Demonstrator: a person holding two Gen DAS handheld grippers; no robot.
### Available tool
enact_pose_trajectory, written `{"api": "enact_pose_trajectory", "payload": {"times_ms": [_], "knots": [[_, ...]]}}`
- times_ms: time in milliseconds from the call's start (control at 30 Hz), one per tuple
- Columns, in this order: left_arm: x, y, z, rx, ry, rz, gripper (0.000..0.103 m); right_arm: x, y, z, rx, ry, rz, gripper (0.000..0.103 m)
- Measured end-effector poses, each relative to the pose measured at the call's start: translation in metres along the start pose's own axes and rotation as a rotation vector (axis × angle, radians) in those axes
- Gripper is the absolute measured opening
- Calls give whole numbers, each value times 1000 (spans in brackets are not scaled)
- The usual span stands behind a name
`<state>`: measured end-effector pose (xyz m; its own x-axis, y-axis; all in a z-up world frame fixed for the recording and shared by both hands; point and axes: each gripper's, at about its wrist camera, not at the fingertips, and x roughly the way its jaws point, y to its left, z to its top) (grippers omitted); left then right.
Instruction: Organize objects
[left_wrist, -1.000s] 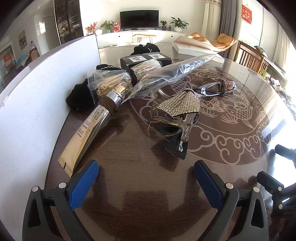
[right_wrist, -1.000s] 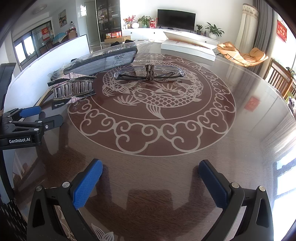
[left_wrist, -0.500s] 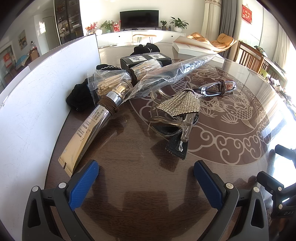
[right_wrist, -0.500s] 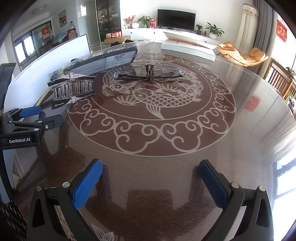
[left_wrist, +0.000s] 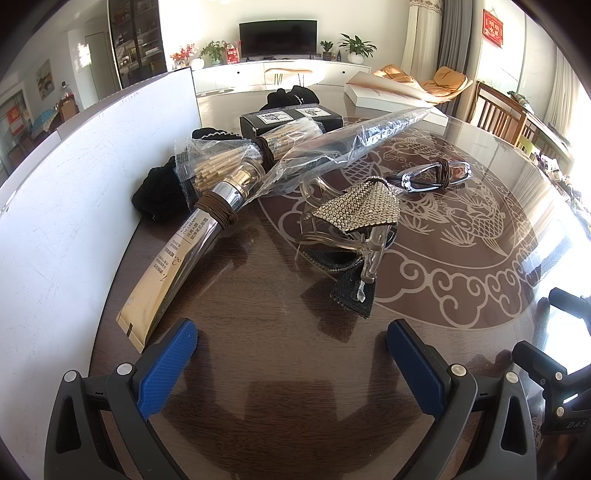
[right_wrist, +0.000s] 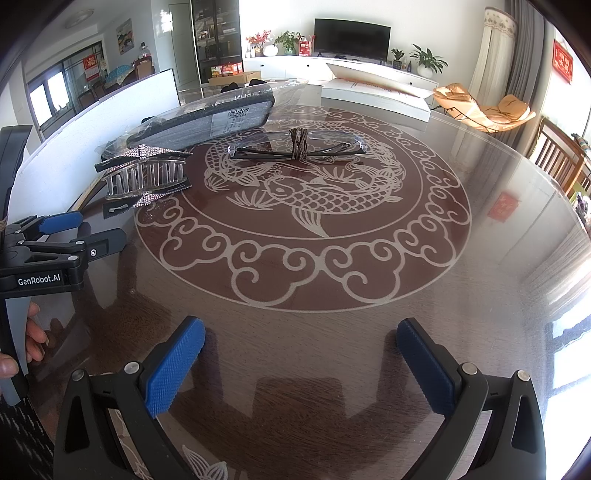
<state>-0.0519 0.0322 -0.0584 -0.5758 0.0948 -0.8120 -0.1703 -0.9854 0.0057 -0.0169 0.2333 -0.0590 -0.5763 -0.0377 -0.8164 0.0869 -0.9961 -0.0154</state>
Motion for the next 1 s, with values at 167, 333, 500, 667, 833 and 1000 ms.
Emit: {"api": "enact_pose_trajectory", "payload": {"times_ms": [167,333,500,667,833,1000], "knots": [[-4,-2,-4,6,4,-4,103,0,0,0,1,0,0,103],[-7,-3,-7,22,29,-17,103,1,0,0,0,0,-1,103],[-11,-3,-13,20,43,-16,103,1,0,0,0,0,-1,103],[-12,-3,-15,17,48,-15,103,1,0,0,0,0,0,103],[-12,-3,-15,16,51,-15,103,1,0,0,0,0,0,103],[-14,-6,-17,19,69,-15,103,1,0,0,0,0,-1,103]]}}
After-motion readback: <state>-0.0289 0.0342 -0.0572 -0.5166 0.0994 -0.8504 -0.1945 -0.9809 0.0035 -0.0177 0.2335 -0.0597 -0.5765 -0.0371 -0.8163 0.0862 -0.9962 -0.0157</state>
